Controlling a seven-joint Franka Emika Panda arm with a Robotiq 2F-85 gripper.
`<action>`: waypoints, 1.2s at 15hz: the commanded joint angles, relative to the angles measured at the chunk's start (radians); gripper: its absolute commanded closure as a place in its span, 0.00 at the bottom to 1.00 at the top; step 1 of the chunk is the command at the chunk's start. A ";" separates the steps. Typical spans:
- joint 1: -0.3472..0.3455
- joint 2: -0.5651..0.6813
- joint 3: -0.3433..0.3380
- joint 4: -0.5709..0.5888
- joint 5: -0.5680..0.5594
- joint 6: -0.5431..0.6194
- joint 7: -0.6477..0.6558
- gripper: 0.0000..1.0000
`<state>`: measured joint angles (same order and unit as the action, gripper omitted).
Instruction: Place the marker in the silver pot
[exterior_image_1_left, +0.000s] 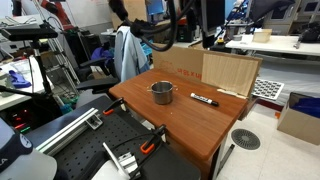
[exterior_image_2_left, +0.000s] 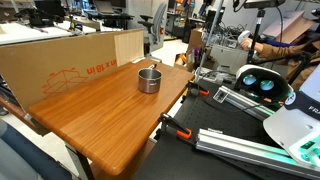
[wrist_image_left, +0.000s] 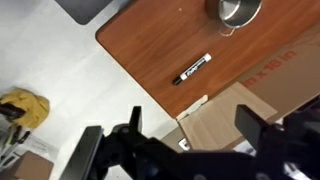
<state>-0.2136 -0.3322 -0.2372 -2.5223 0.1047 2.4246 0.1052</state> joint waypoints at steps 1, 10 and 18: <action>-0.053 0.088 0.038 0.029 -0.018 0.105 0.181 0.00; -0.039 0.315 0.058 0.072 0.012 0.381 0.529 0.00; 0.056 0.495 0.055 0.106 0.111 0.514 0.668 0.00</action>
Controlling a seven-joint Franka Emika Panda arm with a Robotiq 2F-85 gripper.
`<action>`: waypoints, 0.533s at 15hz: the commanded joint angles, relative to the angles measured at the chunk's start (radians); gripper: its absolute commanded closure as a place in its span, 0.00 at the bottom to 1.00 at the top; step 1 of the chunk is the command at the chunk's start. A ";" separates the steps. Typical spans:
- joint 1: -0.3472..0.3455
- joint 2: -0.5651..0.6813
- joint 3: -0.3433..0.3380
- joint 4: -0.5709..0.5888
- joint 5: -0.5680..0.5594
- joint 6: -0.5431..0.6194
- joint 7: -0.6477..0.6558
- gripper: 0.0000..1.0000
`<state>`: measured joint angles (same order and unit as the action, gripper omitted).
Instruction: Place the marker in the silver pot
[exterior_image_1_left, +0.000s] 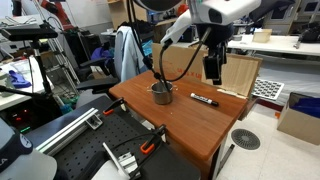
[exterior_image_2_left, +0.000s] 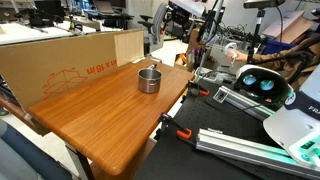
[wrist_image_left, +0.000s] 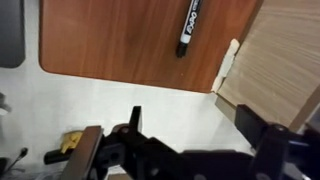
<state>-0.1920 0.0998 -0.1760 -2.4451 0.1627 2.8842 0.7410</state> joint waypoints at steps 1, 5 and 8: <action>0.047 0.081 -0.002 0.035 0.076 0.061 0.028 0.00; 0.078 0.081 0.004 0.031 0.106 0.026 -0.047 0.00; 0.076 0.081 0.007 0.033 0.119 0.026 -0.073 0.00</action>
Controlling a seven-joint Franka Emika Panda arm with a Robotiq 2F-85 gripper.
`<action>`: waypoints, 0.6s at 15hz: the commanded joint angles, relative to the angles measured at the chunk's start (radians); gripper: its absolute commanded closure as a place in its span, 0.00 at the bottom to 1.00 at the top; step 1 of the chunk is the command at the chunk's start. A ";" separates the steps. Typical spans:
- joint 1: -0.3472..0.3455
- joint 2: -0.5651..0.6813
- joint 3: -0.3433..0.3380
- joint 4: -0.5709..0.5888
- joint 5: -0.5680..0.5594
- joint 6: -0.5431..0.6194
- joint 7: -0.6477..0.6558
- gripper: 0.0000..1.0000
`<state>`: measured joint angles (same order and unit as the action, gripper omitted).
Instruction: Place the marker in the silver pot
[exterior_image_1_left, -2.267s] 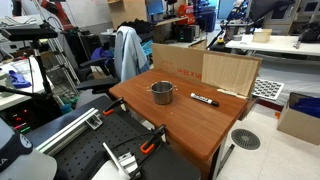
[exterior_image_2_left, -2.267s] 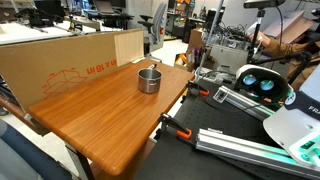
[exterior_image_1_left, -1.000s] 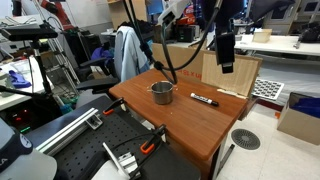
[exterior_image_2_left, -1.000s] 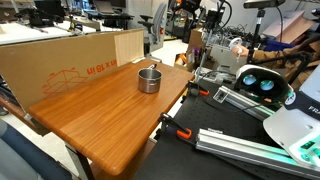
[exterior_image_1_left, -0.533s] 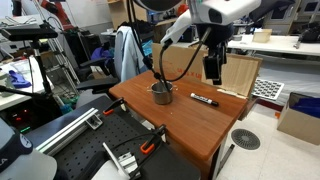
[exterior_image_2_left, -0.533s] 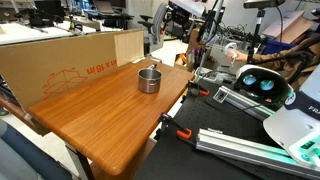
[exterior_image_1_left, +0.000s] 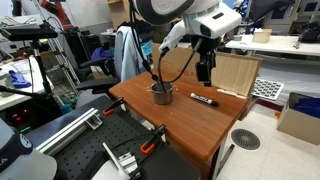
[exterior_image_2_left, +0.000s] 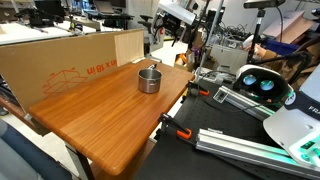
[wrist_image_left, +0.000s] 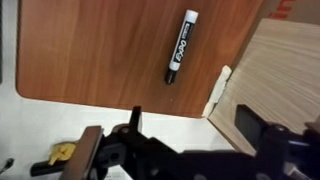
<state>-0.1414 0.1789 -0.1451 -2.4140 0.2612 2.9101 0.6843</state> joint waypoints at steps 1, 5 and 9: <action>0.025 0.002 -0.024 0.002 0.020 0.000 -0.019 0.00; 0.025 0.002 -0.024 0.002 0.020 0.000 -0.021 0.00; 0.008 0.005 0.001 0.016 0.086 -0.021 -0.035 0.00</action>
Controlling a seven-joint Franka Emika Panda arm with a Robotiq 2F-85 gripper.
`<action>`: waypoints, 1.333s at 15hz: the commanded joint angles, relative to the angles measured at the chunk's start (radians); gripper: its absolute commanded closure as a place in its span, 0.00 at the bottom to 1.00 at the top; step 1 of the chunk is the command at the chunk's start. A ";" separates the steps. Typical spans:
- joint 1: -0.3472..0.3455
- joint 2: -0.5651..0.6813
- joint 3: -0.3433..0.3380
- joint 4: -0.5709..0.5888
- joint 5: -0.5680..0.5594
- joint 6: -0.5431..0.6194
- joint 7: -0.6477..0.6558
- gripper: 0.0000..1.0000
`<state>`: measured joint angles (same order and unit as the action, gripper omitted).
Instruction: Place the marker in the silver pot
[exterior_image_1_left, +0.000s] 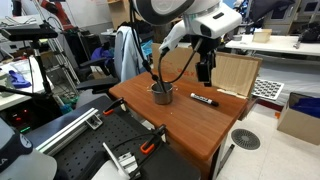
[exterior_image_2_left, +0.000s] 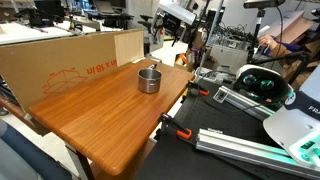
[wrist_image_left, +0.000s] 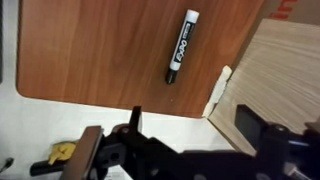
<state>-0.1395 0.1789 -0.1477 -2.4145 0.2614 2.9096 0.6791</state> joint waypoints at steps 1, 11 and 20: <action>0.010 0.019 -0.010 0.026 0.091 -0.027 0.004 0.00; -0.020 0.196 -0.025 0.154 0.261 -0.161 0.041 0.00; -0.003 0.390 -0.037 0.365 0.239 -0.293 0.107 0.00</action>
<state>-0.1516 0.5192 -0.1742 -2.1205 0.4975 2.6686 0.7581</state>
